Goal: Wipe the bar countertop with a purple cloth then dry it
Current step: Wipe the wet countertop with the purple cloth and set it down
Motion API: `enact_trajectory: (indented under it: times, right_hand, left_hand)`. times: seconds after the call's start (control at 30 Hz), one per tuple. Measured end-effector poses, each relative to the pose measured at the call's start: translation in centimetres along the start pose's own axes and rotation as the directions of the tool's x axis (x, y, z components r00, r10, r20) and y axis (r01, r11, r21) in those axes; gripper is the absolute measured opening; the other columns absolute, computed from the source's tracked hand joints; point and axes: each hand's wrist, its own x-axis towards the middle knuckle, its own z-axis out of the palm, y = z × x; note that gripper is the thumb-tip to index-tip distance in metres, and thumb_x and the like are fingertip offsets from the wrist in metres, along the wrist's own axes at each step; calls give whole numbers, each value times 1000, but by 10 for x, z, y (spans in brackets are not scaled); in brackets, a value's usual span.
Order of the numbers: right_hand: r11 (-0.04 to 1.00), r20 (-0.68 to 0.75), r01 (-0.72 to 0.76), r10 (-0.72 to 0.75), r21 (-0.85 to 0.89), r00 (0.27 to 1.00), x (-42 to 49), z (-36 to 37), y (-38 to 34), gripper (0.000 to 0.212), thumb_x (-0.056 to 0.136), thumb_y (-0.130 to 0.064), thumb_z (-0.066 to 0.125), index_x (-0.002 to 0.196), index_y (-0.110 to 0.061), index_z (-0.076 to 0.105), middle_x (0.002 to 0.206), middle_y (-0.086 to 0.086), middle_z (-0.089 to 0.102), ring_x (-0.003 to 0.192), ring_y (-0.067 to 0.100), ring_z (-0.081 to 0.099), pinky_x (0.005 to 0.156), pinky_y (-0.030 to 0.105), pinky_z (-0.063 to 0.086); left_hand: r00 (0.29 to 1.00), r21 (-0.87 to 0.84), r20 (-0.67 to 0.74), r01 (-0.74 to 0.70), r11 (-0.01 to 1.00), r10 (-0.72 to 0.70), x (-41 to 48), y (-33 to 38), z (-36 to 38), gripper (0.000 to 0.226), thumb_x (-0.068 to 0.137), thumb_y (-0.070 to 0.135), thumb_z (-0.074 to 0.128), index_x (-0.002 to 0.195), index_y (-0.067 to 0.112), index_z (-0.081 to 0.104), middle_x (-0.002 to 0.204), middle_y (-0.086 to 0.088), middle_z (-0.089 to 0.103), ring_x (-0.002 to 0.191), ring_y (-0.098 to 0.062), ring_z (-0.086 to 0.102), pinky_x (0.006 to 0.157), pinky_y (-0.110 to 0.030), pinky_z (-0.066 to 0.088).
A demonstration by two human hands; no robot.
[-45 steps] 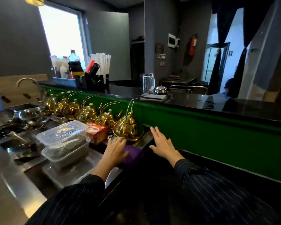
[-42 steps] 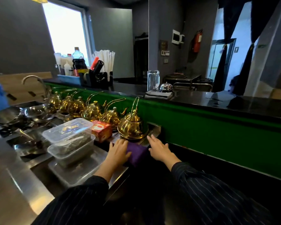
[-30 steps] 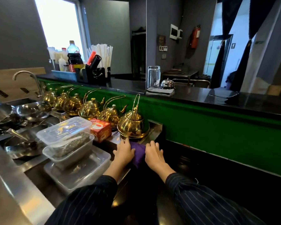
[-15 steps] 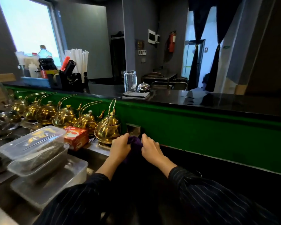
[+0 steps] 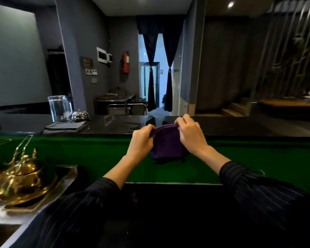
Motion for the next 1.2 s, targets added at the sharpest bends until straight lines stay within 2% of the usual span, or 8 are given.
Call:
enact_trajectory:
  times: [0.23, 0.4, 0.53, 0.67, 0.77, 0.9, 1.07, 1.2]
  right_hand:
    - [934, -4, -216, 224, -284, 975, 65, -5, 53, 22, 86, 0, 51, 102, -13, 61, 114, 12, 53, 113, 32, 41, 90, 48, 34]
    - [855, 137, -515, 504, 60, 853, 92, 44, 49, 28, 95, -11, 46, 123, -6, 49, 138, 16, 36, 105, 29, 43, 76, 40, 39]
    - [919, 420, -386, 321, 77, 848, 91, 68, 23, 52, 95, -41, 50, 136, -11, 36, 147, 17, 27, 134, 42, 33, 103, 53, 38]
    - [942, 768, -320, 276, -98, 578, 93, 88, 35, 78, 91, -70, 23, 155, -29, 9, 165, 4, 3, 150, 39, 1, 117, 60, 2]
    - [951, 850, -285, 248, -122, 465, 108, 95, 48, 96, 79, -84, 19, 155, -30, -1, 165, 5, -7, 151, 34, -6, 119, 59, -1]
    - [920, 830, -333, 343, -204, 440, 122, 105, 46, 104, 75, -88, 24, 155, -26, -3, 164, 11, -9, 149, 41, -8, 117, 62, -1]
    - [932, 755, -314, 337, -182, 563, 133, 129, 37, 70, 95, -66, 15, 155, -33, 1, 165, 6, -6, 150, 37, -4, 117, 60, -1]
    - [950, 757, -292, 273, -114, 594, 136, 137, 36, 57, 102, -47, 15, 156, -29, 8, 165, 3, 2, 151, 30, 5, 118, 57, 4]
  left_hand:
    - [992, 315, 113, -91, 945, 58, 81, 12, 43, 21, 85, 22, 58, 102, 12, 64, 100, -6, 67, 112, -29, 47, 105, -52, 28]
    - [983, 384, 172, -11, 923, -60, 110, -13, 62, 23, 82, 22, 63, 104, 14, 67, 123, -5, 52, 128, -28, 31, 111, -66, 11]
    - [959, 315, 229, 91, 945, -168, 126, -39, 67, 25, 78, 32, 69, 102, 24, 70, 141, -5, 39, 138, -29, 17, 108, -72, 8]
    - [957, 310, 235, 93, 946, -171, 136, -59, 56, 23, 85, 41, 61, 106, 35, 70, 156, -3, 23, 145, -29, 4, 109, -72, 4]
    - [956, 377, 232, 80, 923, -178, 139, -86, 36, 32, 90, 42, 53, 120, 35, 62, 156, -2, 26, 146, -28, 8, 112, -67, 10]
    - [878, 459, 382, 89, 884, -288, 120, -131, 13, 42, 97, 39, 40, 137, 29, 48, 154, -2, 31, 146, -26, 16, 115, -58, 17]
    - [849, 330, 411, 202, 922, -333, 107, -140, 6, 41, 100, 30, 34, 136, 21, 51, 141, -8, 53, 132, -28, 45, 109, -38, 36]
    - [830, 304, 452, 201, 931, -326, 110, -146, 2, 37, 98, 29, 40, 130, 21, 57, 141, -2, 54, 133, -23, 46, 111, -34, 35]
